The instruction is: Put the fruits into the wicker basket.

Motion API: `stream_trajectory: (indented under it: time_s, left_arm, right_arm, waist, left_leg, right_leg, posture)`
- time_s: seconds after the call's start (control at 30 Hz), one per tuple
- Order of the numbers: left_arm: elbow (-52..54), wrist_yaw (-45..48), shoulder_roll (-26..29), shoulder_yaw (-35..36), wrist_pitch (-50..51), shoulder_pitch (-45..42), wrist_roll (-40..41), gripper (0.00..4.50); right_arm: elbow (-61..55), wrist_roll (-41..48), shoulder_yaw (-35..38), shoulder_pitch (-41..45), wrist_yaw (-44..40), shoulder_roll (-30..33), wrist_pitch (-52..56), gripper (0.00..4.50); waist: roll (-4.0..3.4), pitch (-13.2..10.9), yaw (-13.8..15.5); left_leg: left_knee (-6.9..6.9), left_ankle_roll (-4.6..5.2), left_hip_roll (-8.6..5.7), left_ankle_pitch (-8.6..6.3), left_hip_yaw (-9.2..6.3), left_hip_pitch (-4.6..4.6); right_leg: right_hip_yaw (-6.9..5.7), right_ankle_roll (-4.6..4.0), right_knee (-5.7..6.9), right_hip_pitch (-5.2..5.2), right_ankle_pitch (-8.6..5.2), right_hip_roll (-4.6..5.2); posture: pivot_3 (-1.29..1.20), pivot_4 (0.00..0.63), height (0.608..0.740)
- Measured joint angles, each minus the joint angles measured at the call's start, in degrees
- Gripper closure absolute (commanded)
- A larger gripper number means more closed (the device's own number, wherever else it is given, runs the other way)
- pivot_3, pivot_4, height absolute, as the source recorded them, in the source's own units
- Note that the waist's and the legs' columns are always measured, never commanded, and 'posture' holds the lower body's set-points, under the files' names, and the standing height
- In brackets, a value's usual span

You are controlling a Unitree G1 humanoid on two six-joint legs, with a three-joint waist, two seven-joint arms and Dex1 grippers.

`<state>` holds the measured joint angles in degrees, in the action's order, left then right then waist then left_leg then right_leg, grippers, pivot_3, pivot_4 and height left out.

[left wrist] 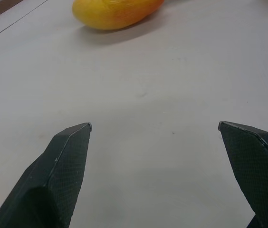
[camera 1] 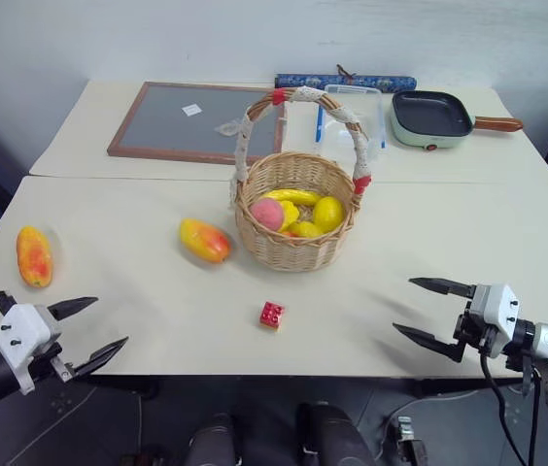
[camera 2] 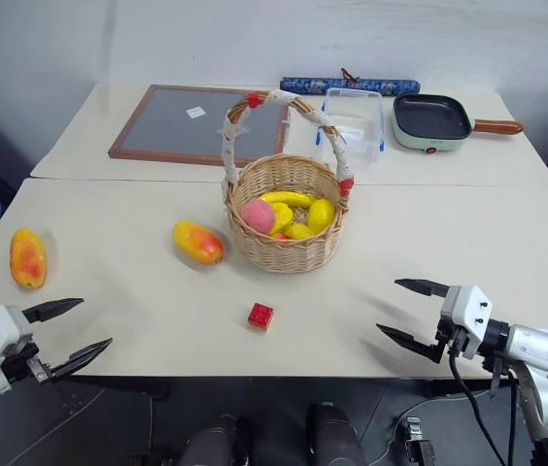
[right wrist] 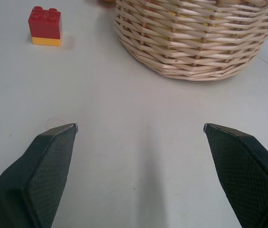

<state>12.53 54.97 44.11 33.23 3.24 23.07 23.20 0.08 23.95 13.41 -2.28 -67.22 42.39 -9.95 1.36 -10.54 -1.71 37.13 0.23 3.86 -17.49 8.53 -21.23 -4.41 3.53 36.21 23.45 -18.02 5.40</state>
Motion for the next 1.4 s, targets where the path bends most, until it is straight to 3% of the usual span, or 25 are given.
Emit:
stream_trajectory:
  time_s: [0.33, 0.47, 0.73, 0.97, 1.07, 1.17, 1.4]
  left_arm:
    - [0.2, 1.5, 0.1, -0.1, 3.6, -1.8, 2.5, 0.00]
    - [3.6, 6.2, 2.3, -0.6, 9.1, 1.3, 6.2, 0.00]
    - [13.1, 5.8, 2.1, -9.1, 12.8, -5.5, 8.3, 0.00]
    - [16.1, 5.5, 2.2, -15.3, 14.1, -7.5, 7.7, 0.00]
    - [16.0, 5.5, 2.2, -15.5, 14.2, -7.5, 7.2, 0.00]
    - [15.9, 5.6, 2.2, -15.7, 14.2, -7.5, 6.9, 0.00]
    - [15.6, 5.7, 2.1, -16.1, 14.3, -10.3, 6.9, 0.00]
  right_arm:
    - [-0.8, 0.0, -1.8, 1.5, 0.0, 0.0, 0.5, 0.07]
    - [-4.4, 2.4, -2.8, 3.6, 1.7, -0.3, 7.7, 0.07]
    - [-14.4, 0.8, -21.6, 17.0, 4.3, -4.9, 25.0, 0.07]
    - [-4.3, -10.2, -33.9, 22.1, 7.4, -13.5, 24.3, 0.07]
    - [0.4, -13.0, -35.5, 23.7, 8.3, -17.4, 19.9, 0.07]
    - [4.4, -14.5, -35.7, 24.8, 9.2, -21.3, 16.8, 0.66]
    - [6.3, -12.5, -33.7, 23.3, 7.1, -22.3, 12.8, 3.01]
  waist:
    - [0.00, 0.0, 0.1]
    - [-0.03, 0.0, -0.3]
    - [-0.03, 0.0, 0.0]
    - [0.00, 0.0, -0.2]
    - [0.04, 0.0, -0.7]
    - [0.08, 0.0, -1.1]
    - [0.07, 0.0, -1.2]
  left_leg:
    - [0.02, 0.00, -0.01, 0.00, 0.01, -0.01]
    - [0.02, -0.03, 0.01, 0.01, 0.04, 0.01]
    - [0.02, -0.19, 0.00, 0.09, -0.03, -0.01]
    - [0.09, -0.36, -0.02, 0.16, 0.04, -0.04]
    - [0.10, -0.34, 0.00, 0.18, 0.07, 0.00]
    - [0.10, -0.31, 0.01, 0.20, 0.04, 0.03]
    - [0.09, -0.37, 0.00, 0.17, -0.08, 0.03]
  right_leg:
    - [0.00, 0.00, 0.02, 0.00, 0.00, 0.02]
    - [0.03, 0.00, 0.06, 0.03, 0.00, 0.02]
    - [0.01, -0.08, 0.30, 0.13, -0.04, 0.05]
    - [-0.05, -0.06, 0.32, 0.16, -0.03, 0.04]
    - [-0.06, -0.06, 0.36, 0.14, -0.03, 0.02]
    - [-0.07, -0.06, 0.48, 0.15, -0.04, 0.02]
    - [-0.10, -0.05, 0.63, 0.16, -0.03, 0.05]
  posture:
    - [0.00, 0.150, 0.740]
    - [0.00, 0.150, 0.740]
    - [0.00, 0.150, 0.740]
    - [0.00, 0.150, 0.740]
    - [0.00, 0.150, 0.740]
    - [0.00, 0.150, 0.740]
    - [0.00, 0.150, 0.740]
